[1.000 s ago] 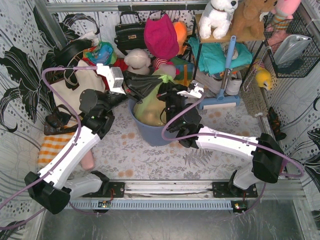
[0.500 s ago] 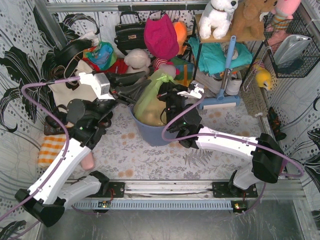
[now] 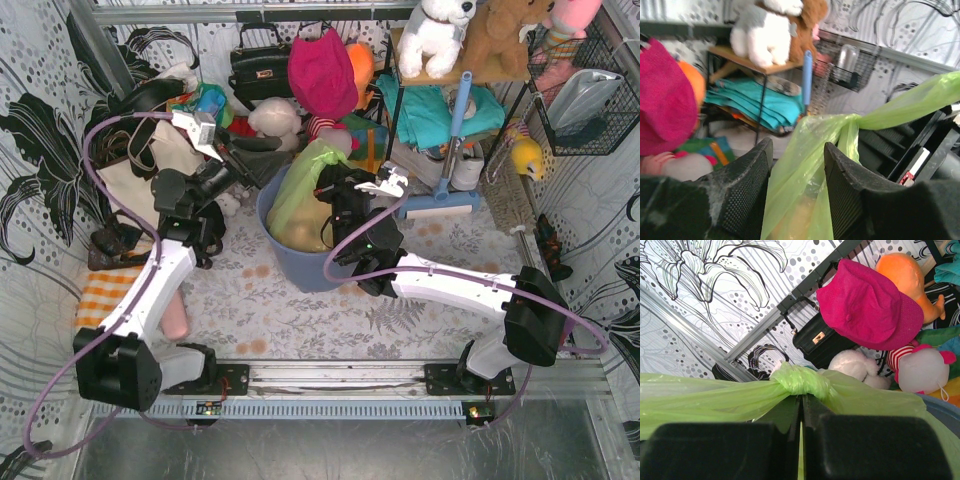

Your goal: Tie the trash bag

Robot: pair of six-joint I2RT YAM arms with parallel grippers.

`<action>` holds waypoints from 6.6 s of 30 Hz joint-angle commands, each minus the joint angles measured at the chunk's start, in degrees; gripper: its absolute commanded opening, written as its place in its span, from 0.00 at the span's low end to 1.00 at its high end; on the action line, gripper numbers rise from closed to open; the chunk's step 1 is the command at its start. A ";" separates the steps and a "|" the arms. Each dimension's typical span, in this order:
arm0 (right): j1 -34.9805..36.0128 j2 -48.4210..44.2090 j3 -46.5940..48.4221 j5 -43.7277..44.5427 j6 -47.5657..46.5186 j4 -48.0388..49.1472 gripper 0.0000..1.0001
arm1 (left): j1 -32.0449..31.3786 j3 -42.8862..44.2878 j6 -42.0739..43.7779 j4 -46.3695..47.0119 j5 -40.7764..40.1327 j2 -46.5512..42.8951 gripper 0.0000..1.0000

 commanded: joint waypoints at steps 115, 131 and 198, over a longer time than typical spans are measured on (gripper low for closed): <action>-0.47 5.12 -5.87 -29.13 -21.16 24.43 0.00 | -4.29 2.06 19.77 -35.30 5.43 -10.33 0.42; -0.47 4.80 -6.70 -30.48 -20.04 24.94 0.00 | -5.41 13.90 8.24 -32.46 -10.98 -7.94 0.46; -0.50 8.87 -7.40 -44.45 -30.65 36.85 0.00 | -17.20 7.76 8.10 -44.43 -33.37 -19.76 0.66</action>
